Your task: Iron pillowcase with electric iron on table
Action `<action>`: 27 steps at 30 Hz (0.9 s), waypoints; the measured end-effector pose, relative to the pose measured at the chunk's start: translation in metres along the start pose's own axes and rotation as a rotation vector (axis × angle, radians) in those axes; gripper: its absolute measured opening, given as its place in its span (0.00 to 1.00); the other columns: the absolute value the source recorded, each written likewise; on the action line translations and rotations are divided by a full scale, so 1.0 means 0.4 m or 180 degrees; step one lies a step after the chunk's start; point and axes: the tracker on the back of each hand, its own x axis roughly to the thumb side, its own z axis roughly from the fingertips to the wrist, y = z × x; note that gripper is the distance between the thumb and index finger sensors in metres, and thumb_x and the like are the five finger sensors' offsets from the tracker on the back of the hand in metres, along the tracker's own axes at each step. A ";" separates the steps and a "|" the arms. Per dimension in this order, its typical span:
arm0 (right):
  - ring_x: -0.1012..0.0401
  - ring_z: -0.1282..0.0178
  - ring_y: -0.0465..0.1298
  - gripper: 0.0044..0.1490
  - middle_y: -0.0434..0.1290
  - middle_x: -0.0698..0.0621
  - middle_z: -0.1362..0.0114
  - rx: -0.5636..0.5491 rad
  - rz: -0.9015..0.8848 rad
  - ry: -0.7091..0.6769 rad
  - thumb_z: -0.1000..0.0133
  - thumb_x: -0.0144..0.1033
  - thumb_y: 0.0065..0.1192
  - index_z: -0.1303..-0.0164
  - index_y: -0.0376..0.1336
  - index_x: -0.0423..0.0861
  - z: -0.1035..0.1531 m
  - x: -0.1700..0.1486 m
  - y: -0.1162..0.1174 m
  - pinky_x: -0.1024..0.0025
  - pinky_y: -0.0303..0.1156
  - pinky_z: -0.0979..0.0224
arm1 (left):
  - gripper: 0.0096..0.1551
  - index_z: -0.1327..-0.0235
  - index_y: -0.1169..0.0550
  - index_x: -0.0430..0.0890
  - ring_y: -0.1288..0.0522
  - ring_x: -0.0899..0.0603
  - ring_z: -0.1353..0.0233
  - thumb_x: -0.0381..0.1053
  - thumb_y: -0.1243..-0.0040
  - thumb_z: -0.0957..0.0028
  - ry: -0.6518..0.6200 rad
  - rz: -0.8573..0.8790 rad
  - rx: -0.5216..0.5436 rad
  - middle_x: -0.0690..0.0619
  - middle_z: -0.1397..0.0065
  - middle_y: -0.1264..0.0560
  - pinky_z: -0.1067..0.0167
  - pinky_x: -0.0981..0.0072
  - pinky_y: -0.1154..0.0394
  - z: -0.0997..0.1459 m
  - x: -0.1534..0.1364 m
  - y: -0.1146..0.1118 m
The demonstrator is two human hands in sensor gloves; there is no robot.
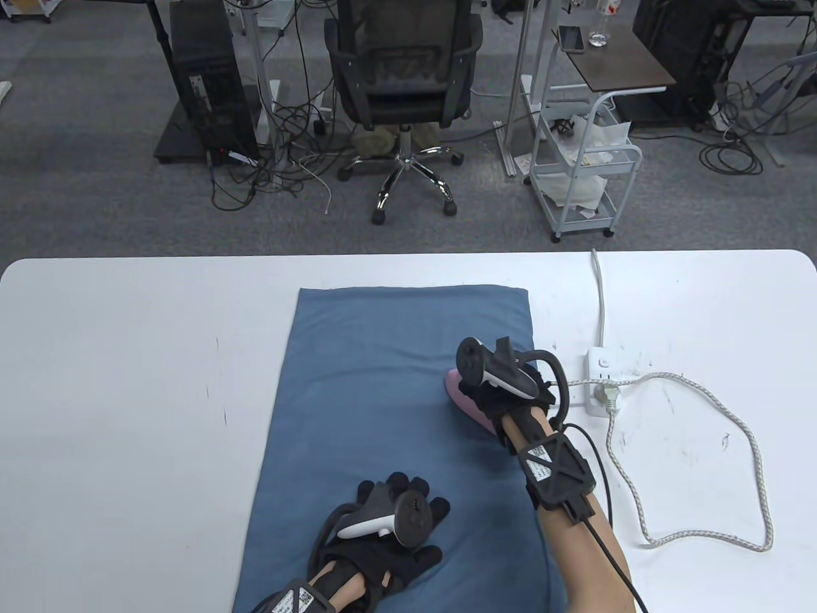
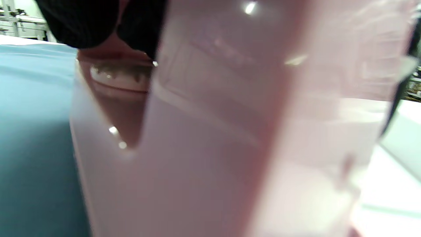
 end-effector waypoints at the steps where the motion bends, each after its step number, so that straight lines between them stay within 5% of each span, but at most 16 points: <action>1: 0.64 0.68 0.81 0.42 0.79 0.58 0.59 -0.0029 -0.0026 -0.0006 0.50 0.58 0.60 0.32 0.61 0.44 0.005 -0.013 0.000 0.60 0.82 0.49 | 0.44 0.33 0.77 0.68 0.91 0.41 0.28 0.72 0.73 0.49 0.0000 0.0000 0.0000 0.58 0.28 0.89 0.37 0.30 0.85 0.000 0.000 0.000; 15: 0.65 0.67 0.81 0.42 0.80 0.59 0.58 0.0009 -0.0096 -0.0855 0.49 0.58 0.61 0.31 0.62 0.45 0.240 0.014 0.019 0.61 0.82 0.48 | 0.44 0.33 0.77 0.68 0.91 0.41 0.28 0.72 0.73 0.49 0.0000 0.0000 0.0000 0.57 0.28 0.89 0.37 0.30 0.85 0.000 0.000 0.000; 19: 0.65 0.68 0.81 0.42 0.79 0.59 0.59 -0.0202 0.0084 -0.0657 0.50 0.58 0.59 0.31 0.61 0.43 0.223 -0.001 0.021 0.61 0.82 0.49 | 0.44 0.33 0.77 0.68 0.91 0.41 0.28 0.72 0.73 0.49 0.0001 -0.0005 0.0002 0.57 0.28 0.89 0.37 0.30 0.85 0.000 -0.001 -0.001; 27: 0.65 0.67 0.80 0.44 0.78 0.58 0.59 -0.0169 0.0170 0.0405 0.49 0.58 0.57 0.29 0.59 0.42 0.067 -0.101 0.020 0.60 0.82 0.48 | 0.44 0.34 0.77 0.68 0.91 0.41 0.28 0.72 0.73 0.49 0.0002 -0.0004 -0.0001 0.58 0.28 0.89 0.37 0.30 0.85 -0.001 -0.001 -0.001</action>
